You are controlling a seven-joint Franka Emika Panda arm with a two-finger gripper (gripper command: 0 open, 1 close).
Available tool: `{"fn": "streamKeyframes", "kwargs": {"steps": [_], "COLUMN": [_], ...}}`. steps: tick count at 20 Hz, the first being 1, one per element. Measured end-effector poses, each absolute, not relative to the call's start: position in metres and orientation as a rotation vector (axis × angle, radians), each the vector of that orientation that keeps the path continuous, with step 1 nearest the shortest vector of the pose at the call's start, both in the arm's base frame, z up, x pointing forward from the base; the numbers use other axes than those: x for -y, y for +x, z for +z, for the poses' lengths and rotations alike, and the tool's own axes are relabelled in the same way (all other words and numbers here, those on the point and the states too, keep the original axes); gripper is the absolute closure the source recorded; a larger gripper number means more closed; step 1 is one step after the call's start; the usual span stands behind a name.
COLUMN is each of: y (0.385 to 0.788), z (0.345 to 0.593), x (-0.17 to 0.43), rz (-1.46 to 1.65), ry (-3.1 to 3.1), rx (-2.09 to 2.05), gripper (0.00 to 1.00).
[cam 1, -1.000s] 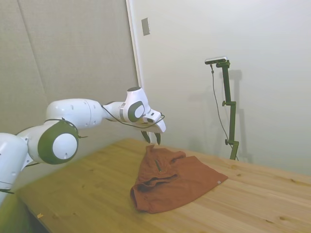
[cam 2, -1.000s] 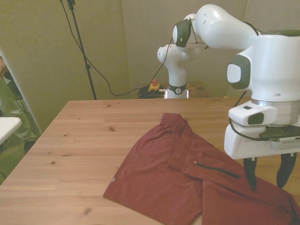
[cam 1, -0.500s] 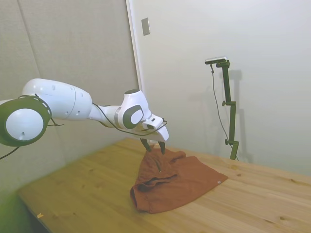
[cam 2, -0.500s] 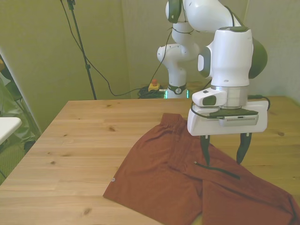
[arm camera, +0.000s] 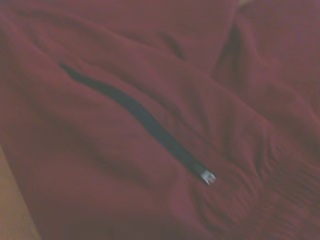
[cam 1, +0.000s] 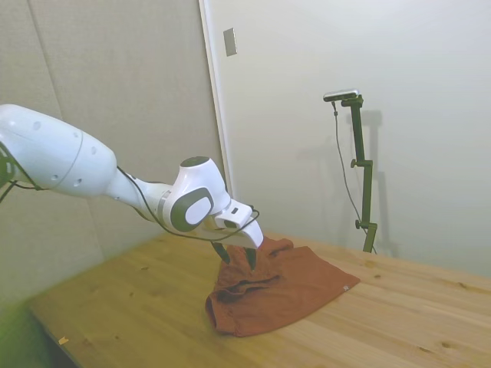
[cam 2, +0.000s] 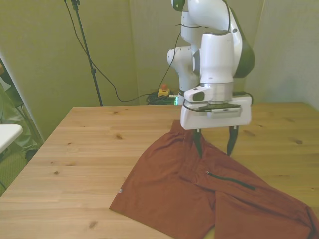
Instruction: Unfold the shorts
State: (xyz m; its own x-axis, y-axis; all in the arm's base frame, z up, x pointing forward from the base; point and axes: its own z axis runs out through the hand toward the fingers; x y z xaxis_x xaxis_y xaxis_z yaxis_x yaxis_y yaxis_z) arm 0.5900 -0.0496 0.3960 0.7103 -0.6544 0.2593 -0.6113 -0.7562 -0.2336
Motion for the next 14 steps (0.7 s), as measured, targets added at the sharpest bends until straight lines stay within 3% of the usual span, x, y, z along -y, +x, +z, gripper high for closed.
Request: {"fn": "streamKeyframes", "kwargs": {"steps": [3,10,14], "y": [0.570,0.571,0.583], "z": [0.402,0.420,0.408], "x": [0.075,0.123,0.151], "rz": [-0.504,-0.544,-0.525], "ry": [-2.746,-2.688,-2.662], "rx": [-1.024,-1.020,-1.024], "gripper": [0.00,0.00,0.00]}}
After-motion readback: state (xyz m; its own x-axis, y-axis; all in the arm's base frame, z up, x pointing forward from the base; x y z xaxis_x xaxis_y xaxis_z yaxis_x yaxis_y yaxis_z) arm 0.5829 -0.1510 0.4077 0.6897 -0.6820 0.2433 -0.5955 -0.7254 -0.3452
